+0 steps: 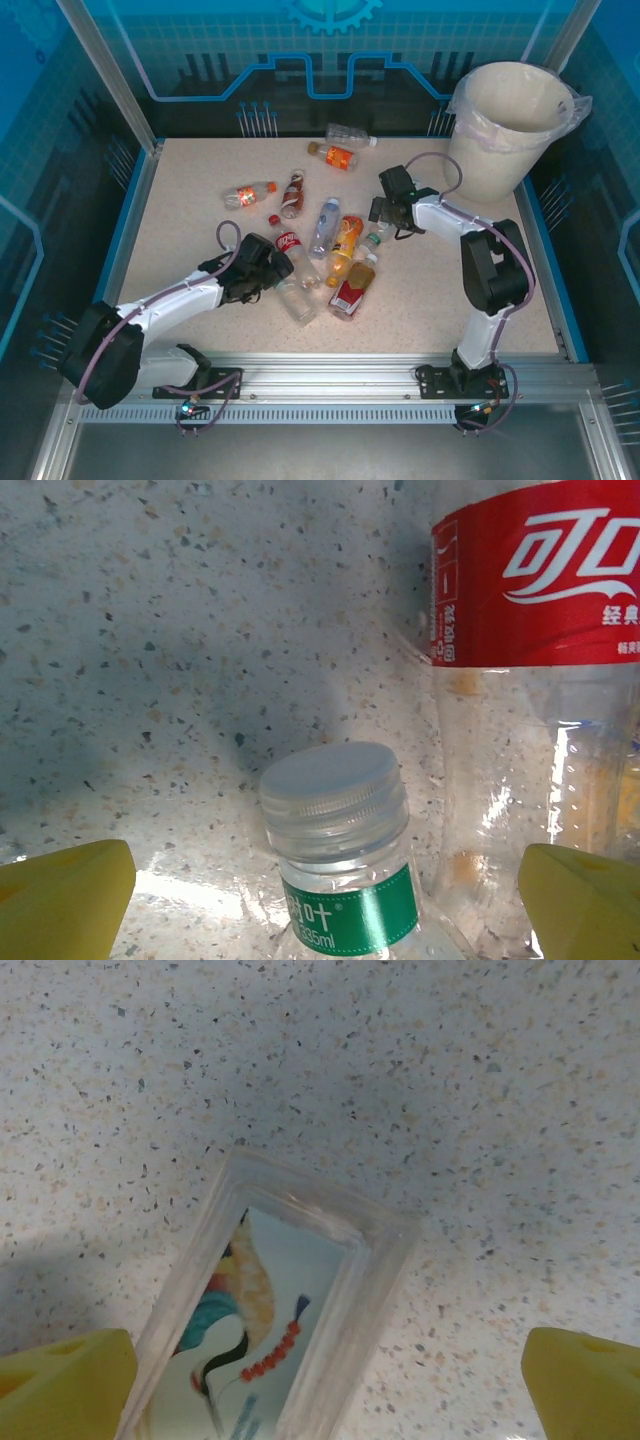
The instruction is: Put the plastic bottles in the bin
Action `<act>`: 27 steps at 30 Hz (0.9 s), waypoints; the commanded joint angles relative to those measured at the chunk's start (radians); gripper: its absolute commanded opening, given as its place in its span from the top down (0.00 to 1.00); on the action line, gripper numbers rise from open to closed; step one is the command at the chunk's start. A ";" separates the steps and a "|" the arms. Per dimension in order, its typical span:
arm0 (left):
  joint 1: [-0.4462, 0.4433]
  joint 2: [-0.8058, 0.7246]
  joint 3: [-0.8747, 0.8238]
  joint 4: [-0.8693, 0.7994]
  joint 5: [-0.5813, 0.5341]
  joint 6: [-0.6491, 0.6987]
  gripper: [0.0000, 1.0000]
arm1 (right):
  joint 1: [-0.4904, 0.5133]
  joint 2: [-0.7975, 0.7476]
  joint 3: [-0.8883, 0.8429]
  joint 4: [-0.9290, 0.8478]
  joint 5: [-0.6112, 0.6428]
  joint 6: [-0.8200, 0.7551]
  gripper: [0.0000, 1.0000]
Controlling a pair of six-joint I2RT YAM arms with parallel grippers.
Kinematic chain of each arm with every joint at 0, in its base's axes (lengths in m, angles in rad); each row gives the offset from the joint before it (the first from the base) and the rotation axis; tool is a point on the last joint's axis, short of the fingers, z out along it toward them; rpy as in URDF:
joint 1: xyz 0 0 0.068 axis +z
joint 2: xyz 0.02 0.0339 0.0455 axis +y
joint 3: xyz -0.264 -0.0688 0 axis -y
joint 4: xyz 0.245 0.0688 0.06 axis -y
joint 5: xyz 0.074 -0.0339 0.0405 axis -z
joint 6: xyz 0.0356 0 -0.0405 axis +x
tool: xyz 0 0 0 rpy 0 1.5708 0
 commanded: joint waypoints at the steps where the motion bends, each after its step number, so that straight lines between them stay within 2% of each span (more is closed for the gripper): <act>1: -0.007 0.026 0.009 0.007 -0.002 -0.008 0.01 | 0.004 0.051 0.027 0.014 -0.016 0.051 0.12; 3: -0.011 0.034 0.019 -0.003 -0.004 0.013 0.01 | 0.004 0.070 0.026 0.028 -0.025 0.055 0.20; 11: -0.028 0.055 0.025 -0.015 -0.019 0.022 0.01 | -0.019 0.047 -0.012 0.084 -0.054 0.056 0.28; 16: -0.031 0.058 0.026 -0.020 -0.021 0.022 0.01 | -0.041 -0.049 -0.061 0.151 -0.057 -0.007 0.41; 20: -0.031 0.047 0.015 -0.013 -0.018 0.017 0.01 | -0.111 -0.201 -0.089 0.199 -0.132 -0.083 0.49; 25: -0.031 0.026 0.003 -0.003 -0.032 0.015 0.01 | -0.240 -0.349 -0.032 0.217 -0.286 -0.178 0.50; 27: -0.030 0.019 -0.005 0.012 -0.029 0.015 0.01 | -0.321 -0.376 0.025 0.219 -0.358 -0.170 0.50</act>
